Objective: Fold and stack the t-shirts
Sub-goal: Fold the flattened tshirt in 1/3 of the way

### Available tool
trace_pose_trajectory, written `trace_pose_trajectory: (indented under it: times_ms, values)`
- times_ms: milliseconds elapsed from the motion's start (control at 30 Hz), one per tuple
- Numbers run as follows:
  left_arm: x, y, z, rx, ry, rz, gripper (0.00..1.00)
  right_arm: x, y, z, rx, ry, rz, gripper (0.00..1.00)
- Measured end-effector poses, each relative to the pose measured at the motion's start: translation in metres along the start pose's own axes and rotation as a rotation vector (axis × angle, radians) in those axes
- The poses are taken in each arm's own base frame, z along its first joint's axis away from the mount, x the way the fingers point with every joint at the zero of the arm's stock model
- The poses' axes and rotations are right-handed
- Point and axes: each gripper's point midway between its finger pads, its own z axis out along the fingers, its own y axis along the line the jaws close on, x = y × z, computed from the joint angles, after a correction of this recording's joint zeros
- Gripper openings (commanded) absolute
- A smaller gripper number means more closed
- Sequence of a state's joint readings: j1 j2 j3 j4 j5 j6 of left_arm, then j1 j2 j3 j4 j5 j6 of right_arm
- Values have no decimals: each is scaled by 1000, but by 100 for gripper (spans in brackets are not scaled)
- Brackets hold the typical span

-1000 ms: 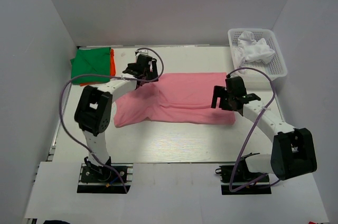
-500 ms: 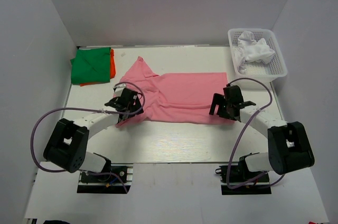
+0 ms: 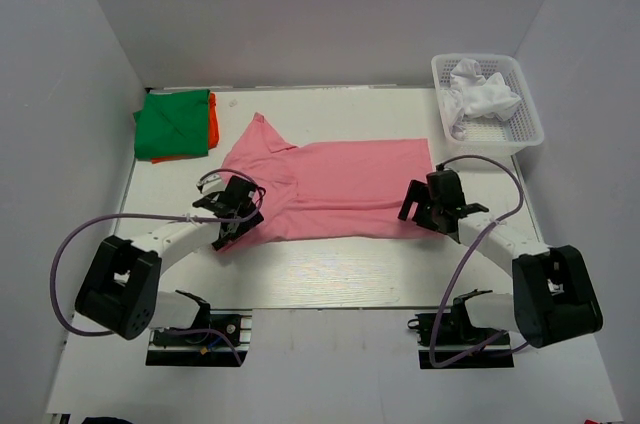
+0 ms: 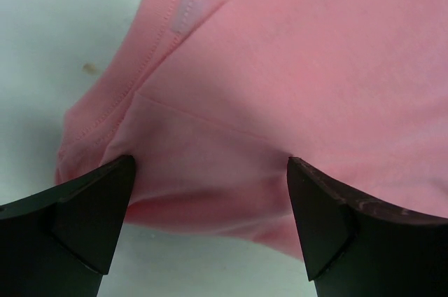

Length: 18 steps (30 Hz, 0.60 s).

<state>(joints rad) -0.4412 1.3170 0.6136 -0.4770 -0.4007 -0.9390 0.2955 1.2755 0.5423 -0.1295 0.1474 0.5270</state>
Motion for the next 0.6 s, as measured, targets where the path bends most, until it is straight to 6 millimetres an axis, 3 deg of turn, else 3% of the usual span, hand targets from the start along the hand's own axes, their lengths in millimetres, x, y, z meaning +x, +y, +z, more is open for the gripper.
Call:
trace_pose_trajectory:
  times_ms: [233,433,500,600]
  values:
    - [19,30,-9,-153,83,-65,100,13,-8,-12,11,17,12,90]
    - [34,54,-32,-221,156,-94,100,25,-17,-25,29,58,-17,90]
    - [26,54,-43,-215,144,-93,100,25,-17,-29,35,72,-31,90]
    - [-6,29,-58,-134,74,-98,100,7,-9,-35,22,47,-49,90]
